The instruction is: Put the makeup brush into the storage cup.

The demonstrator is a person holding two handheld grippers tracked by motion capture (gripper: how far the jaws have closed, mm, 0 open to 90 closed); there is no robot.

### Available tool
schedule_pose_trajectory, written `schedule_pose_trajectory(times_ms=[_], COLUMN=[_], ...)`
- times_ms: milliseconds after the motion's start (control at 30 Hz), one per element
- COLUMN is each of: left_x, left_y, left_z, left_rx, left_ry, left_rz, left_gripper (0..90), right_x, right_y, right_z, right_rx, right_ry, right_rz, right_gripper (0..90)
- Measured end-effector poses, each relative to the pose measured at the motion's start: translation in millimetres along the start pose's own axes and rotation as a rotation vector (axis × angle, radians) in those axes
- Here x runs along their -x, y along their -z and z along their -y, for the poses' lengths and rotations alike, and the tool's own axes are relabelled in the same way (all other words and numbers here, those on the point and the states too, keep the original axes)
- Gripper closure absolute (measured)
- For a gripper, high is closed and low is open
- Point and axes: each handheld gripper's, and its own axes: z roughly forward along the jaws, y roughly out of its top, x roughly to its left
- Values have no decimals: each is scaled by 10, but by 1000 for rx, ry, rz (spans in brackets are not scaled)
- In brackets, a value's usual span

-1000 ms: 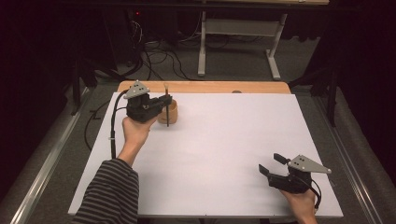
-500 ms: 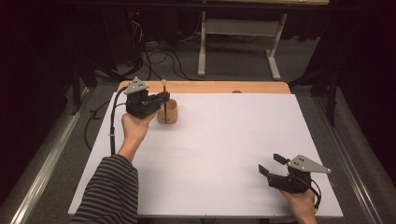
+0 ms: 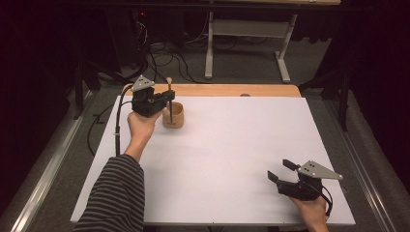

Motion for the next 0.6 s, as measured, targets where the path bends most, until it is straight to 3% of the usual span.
schedule_pose_trajectory(times_ms=[600], left_x=[-85], left_y=[-128], left_z=[32], left_rx=[19], left_ry=[-3], left_rz=[-26], left_gripper=[835], right_x=[-14], right_y=[-15], right_z=[2], right_rx=[-11], right_ry=[-3], right_rz=[-6], right_gripper=[280])
